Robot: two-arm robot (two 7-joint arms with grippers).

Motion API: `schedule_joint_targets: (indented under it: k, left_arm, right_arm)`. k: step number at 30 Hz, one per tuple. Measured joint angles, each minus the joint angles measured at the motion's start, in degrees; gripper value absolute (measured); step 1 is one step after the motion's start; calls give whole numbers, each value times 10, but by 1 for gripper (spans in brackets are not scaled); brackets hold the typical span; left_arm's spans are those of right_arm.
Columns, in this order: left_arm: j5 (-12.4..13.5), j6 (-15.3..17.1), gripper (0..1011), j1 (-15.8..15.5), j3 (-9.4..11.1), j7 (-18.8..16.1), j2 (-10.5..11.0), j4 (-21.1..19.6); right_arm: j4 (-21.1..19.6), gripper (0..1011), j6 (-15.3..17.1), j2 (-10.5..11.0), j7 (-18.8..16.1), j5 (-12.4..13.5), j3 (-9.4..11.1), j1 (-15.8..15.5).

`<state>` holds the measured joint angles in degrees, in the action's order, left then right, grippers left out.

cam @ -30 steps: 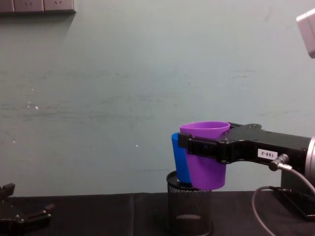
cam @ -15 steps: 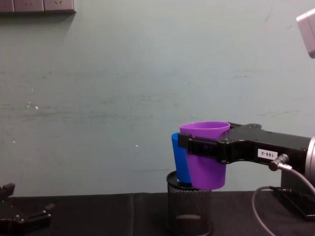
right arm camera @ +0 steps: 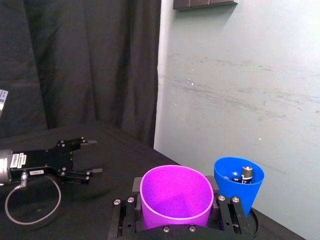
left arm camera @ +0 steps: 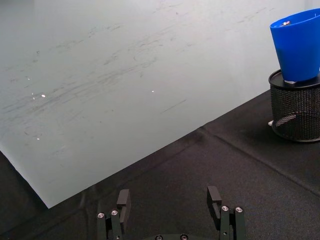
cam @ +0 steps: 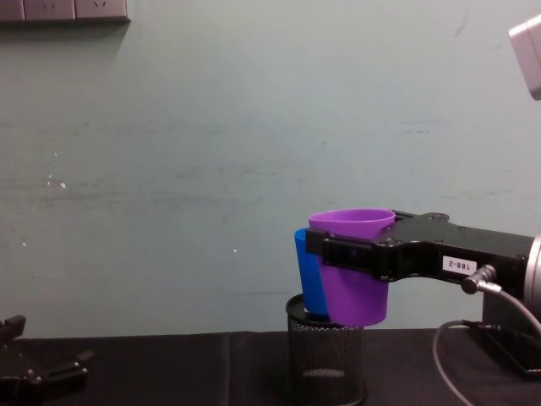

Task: Pick up one cup with a gripper and tap it against the other cup.

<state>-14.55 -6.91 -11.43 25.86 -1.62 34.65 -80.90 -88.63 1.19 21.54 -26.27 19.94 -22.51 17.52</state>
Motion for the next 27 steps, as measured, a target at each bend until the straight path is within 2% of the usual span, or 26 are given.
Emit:
schedule_joint_targets:
  k: [9,16,27]
  left_arm:
    - [0,0,1000,0,0,0,0,0]
    - [0,0,1000,0,0,0,0,0]
    - [0,0,1000,0,0,0,0,0]
  right_arm:
    - [-2,741,12,5,0,7,-5,-2]
    - [40,741,21,-9,0,26,-10,11]
    - [114,741,2,-37,4,18,-22,66]
